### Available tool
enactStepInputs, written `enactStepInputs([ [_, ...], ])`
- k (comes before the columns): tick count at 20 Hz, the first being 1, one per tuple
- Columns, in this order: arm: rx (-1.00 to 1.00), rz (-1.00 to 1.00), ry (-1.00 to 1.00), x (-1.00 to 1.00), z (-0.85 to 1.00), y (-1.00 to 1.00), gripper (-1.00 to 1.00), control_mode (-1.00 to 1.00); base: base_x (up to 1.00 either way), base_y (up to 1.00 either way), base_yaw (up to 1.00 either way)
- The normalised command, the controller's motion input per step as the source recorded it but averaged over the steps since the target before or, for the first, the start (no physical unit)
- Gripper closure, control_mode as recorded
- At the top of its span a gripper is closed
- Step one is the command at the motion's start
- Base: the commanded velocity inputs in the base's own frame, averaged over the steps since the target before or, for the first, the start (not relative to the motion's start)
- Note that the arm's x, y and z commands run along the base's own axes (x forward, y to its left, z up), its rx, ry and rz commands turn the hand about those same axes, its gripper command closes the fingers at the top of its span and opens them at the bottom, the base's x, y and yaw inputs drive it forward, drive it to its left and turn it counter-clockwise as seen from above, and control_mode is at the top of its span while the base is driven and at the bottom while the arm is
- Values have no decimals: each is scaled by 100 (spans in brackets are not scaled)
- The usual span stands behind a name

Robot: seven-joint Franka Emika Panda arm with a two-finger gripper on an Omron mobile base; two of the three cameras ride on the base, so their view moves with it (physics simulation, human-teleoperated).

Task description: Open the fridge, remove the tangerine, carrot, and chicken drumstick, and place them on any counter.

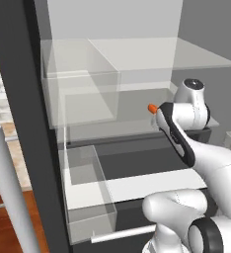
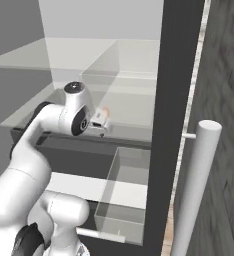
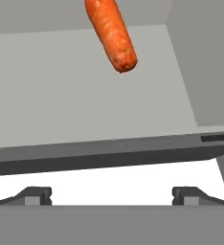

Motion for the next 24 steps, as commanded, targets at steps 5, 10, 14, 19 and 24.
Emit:
enactStepInputs([
  [5,-4,0,0,57,-33,-26,-100,-100,0,0,0],
  [10,-1,2,0,57,-16,-12,-100,-100,0,0,0],
  [14,0,4,0,42,-4,-1,-100,-100,0,0,0],
  [19,0,4,0,37,-6,-2,-100,-100,0,0,0],
  [24,0,3,0,35,-17,0,-100,-100,0,0,0],
])
